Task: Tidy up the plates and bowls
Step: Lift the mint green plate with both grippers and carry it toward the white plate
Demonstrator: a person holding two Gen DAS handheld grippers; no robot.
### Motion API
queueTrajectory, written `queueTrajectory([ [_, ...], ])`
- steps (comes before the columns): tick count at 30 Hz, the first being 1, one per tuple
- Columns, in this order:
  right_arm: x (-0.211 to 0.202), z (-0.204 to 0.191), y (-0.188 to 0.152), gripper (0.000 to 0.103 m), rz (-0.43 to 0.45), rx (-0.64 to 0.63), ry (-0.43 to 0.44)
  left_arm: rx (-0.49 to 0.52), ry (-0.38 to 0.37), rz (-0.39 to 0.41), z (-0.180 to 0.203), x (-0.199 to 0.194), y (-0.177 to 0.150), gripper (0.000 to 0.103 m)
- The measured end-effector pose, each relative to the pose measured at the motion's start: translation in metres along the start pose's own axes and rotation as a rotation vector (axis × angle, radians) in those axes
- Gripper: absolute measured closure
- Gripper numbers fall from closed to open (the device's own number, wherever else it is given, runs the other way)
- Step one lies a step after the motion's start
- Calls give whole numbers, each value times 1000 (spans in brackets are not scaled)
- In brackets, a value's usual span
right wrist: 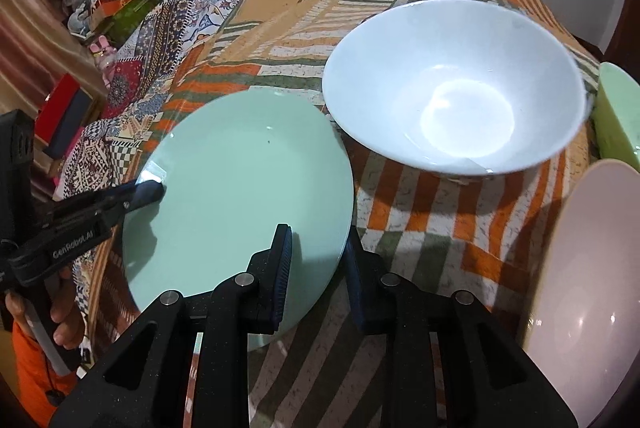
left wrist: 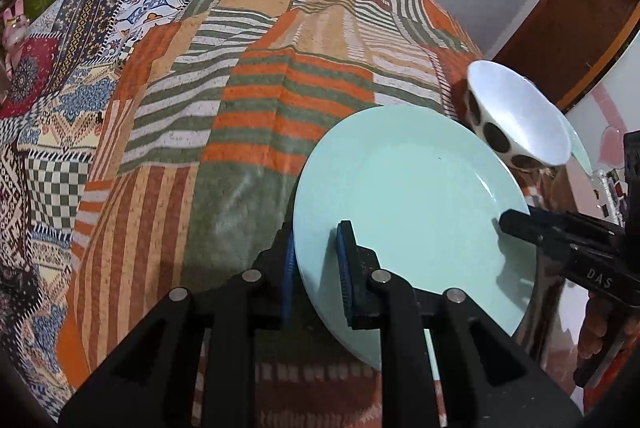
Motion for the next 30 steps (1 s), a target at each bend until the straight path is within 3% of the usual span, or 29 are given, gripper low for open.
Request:
queueTrajectory([
  [8, -23, -9, -2, 79, 54, -38, 5, -12, -8, 35, 13, -35, -14, 85],
  [30, -121, -8, -21, 79, 221, -37, 40, 80, -20, 164, 85, -142, -35, 85],
])
Point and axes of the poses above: each gripper's, at about its wrist camera, not at the fingertips, and x roughly the way its jaws point, z to its right, y to its top, the point moved 9 cm from there along x, roughly the way its jaws point, and after that the axes turned 5 degrees about z, right-handed, at the moved point
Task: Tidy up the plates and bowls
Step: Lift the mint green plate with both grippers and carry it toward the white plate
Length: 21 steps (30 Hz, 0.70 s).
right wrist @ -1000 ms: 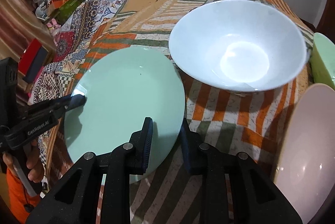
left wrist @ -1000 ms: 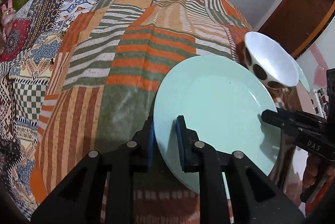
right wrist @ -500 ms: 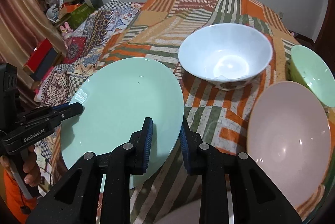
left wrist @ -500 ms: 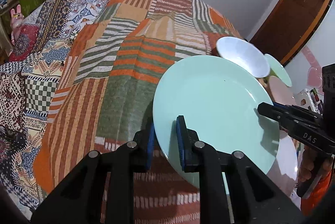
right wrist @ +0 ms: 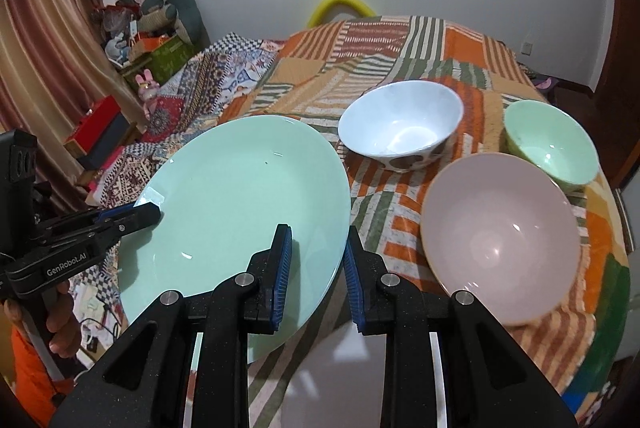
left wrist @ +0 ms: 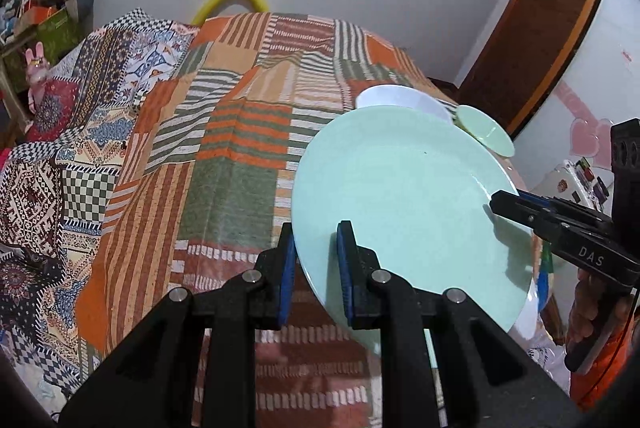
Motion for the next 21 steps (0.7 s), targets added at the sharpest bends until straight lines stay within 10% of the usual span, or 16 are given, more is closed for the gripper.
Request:
queueTrajectory([
  [21, -66, 35, -38, 79, 71, 72, 1, 53, -62, -22, 81, -29, -44, 85],
])
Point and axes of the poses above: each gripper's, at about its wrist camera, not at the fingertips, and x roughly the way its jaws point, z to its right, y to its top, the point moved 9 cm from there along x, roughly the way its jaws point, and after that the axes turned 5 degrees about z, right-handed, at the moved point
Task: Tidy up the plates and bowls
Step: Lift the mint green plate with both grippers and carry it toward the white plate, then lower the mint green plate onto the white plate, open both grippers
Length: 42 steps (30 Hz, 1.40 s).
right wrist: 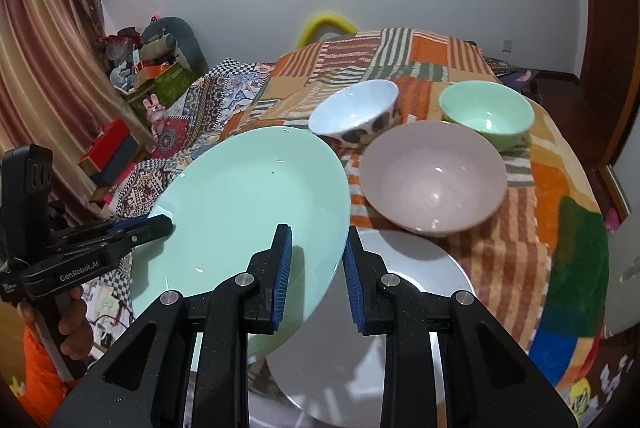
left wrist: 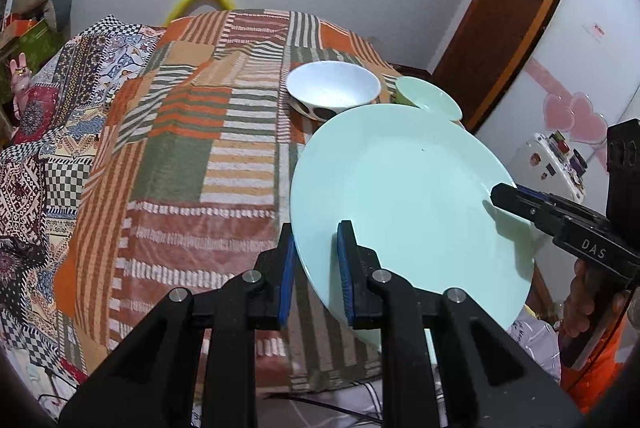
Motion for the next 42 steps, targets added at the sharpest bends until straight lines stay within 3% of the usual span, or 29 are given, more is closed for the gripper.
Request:
queueTrajectory([
  [20, -31, 40, -53, 79, -33, 75, -39, 31, -27, -136, 45, 27, -51, 84],
  [42, -19, 77, -92, 79, -122, 196, -59, 67, -7, -291, 62, 84, -77, 84],
])
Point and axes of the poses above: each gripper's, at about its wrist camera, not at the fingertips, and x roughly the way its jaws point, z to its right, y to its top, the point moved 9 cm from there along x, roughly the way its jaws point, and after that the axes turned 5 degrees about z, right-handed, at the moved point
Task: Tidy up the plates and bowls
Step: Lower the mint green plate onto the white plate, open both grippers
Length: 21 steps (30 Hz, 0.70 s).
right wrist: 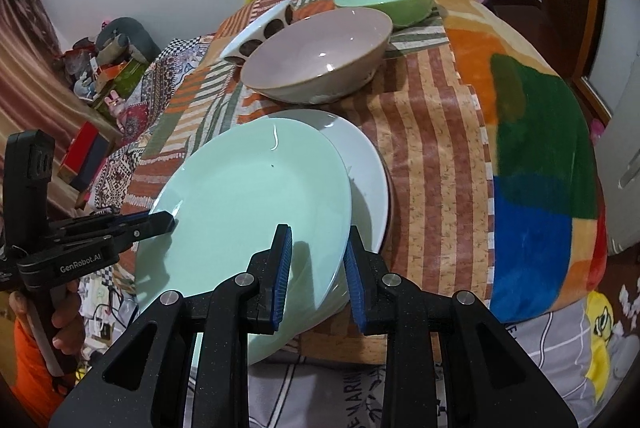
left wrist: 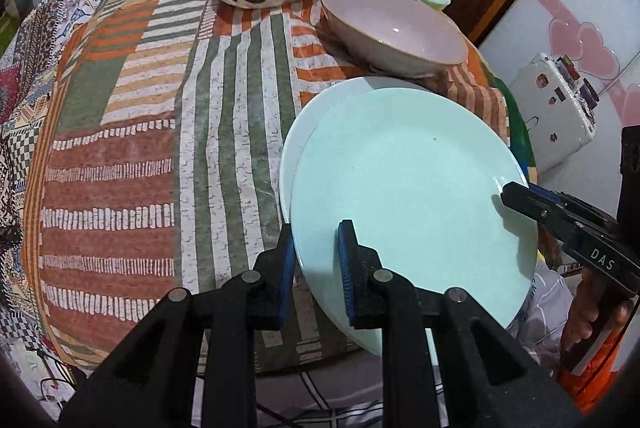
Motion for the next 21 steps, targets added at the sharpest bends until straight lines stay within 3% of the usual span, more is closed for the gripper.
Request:
queueTrajectory([
  [13, 15, 2, 3, 78, -29, 13, -2, -8, 15, -47, -9, 23, 4, 82],
  [21, 17, 6, 7, 78, -28, 34, 3, -6, 36, -36, -10, 29, 12, 79],
])
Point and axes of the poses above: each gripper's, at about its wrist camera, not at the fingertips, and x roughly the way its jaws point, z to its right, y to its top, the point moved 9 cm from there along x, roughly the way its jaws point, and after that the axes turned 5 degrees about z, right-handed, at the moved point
